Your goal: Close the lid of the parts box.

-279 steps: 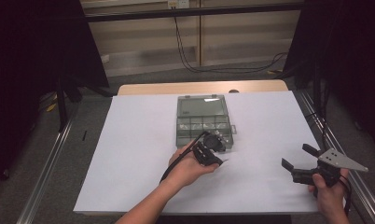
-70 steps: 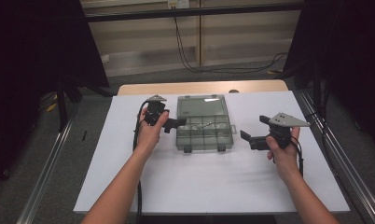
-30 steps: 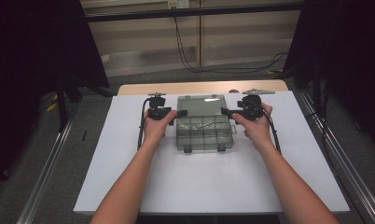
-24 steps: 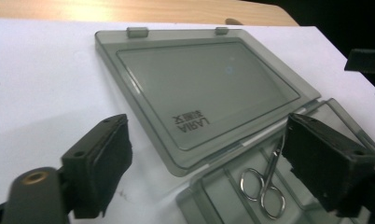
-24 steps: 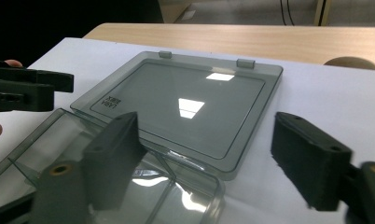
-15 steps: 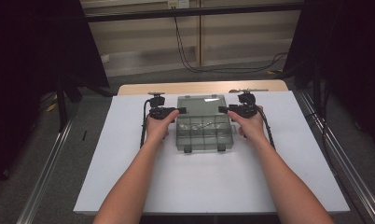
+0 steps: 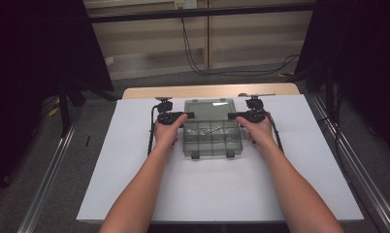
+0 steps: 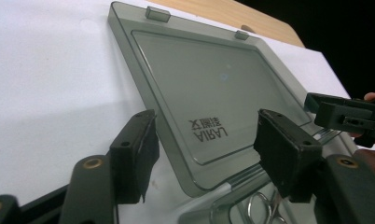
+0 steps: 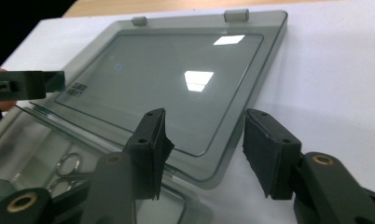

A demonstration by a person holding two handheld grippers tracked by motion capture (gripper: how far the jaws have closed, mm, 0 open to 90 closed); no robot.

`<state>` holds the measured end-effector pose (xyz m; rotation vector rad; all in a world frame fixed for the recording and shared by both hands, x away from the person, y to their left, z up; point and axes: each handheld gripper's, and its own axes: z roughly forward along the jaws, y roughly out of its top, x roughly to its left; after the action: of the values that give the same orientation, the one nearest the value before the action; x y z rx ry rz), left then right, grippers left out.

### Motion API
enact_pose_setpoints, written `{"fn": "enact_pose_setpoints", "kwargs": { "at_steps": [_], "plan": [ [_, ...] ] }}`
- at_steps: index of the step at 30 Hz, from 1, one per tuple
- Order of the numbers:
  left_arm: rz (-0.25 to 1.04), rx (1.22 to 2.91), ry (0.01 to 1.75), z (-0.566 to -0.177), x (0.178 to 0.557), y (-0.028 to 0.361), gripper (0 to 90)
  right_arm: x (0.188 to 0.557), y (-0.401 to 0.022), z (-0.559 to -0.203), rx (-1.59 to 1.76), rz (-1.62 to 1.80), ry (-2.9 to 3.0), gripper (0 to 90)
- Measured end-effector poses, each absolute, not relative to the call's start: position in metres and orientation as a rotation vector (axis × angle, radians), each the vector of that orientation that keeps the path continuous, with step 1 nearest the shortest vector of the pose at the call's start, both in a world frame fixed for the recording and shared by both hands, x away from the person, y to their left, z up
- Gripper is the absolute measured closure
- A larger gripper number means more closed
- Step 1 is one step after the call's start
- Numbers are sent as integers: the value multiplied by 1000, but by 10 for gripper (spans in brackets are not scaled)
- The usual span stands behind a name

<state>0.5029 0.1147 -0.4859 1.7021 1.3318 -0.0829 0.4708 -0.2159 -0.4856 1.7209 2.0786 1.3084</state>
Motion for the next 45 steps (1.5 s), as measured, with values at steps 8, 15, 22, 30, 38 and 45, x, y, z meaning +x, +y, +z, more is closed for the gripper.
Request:
{"fn": "enact_pose_setpoints", "kwargs": {
  "at_steps": [8, 15, 22, 30, 38, 45],
  "plan": [
    [-99, 1723, 1329, -493, 504, 115, 513, 477, -219, -495, 1810, 1391, 2061, 474],
    [79, 1819, 1200, -477, 497, 115, 620, 472, -222, -477, 1648, 1323, 2067, 690],
    [139, 1843, 1115, -467, 492, 123, 761, 460, -222, -463, 1542, 1279, 2026, 858],
    [206, 1757, 1122, -450, 494, 130, 779, 451, -222, -465, 1462, 1307, 1997, 864],
    [241, 1736, 1094, -436, 500, 124, 783, 447, -222, -465, 1411, 1301, 2001, 862],
    [252, 1722, 1109, -435, 500, 121, 838, 447, -222, -464, 1412, 1294, 2010, 856]
  ]
}}
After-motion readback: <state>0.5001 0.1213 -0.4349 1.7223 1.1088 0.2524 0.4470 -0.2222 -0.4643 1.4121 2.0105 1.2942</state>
